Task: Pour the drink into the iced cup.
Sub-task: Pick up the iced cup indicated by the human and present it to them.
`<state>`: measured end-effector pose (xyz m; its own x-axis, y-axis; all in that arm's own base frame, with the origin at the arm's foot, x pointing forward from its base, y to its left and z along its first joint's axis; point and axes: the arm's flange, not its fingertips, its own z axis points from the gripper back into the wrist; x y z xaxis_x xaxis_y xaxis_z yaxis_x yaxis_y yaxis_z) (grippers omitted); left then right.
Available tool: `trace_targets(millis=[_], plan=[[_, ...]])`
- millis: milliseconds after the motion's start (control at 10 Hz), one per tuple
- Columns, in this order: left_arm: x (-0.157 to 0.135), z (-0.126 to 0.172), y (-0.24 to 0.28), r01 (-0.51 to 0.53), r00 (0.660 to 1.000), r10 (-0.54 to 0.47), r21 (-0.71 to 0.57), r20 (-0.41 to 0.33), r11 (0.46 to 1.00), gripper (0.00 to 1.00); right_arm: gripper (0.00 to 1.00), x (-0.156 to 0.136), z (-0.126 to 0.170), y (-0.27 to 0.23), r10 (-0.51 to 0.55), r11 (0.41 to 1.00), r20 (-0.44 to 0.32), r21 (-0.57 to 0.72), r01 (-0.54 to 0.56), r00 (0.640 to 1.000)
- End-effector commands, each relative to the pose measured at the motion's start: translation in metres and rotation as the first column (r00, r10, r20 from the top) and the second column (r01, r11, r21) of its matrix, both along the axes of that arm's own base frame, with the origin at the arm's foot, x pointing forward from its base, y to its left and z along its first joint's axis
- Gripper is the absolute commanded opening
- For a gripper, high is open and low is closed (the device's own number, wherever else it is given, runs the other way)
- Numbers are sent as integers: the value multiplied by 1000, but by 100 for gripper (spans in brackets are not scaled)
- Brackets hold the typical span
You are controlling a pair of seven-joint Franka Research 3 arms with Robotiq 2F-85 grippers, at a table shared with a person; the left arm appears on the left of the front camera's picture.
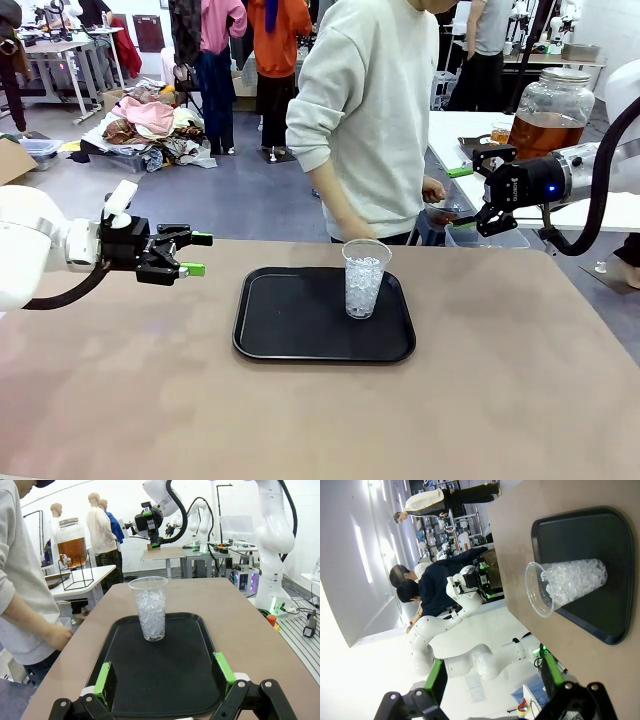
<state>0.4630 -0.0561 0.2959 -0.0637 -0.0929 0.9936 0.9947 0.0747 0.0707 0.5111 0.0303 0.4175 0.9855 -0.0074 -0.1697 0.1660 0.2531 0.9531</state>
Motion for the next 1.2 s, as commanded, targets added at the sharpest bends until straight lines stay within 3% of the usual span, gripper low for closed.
trace_targets(millis=[0,1100], plan=[[1,2,-2,-10,1000,10,1,-6,1000,100,100,-1,1,0,0,1000,1,1,0,1000],[1,2,-2,-10,1000,10,1,-6,1000,100,100,-1,1,0,0,1000,1,1,0,1000]])
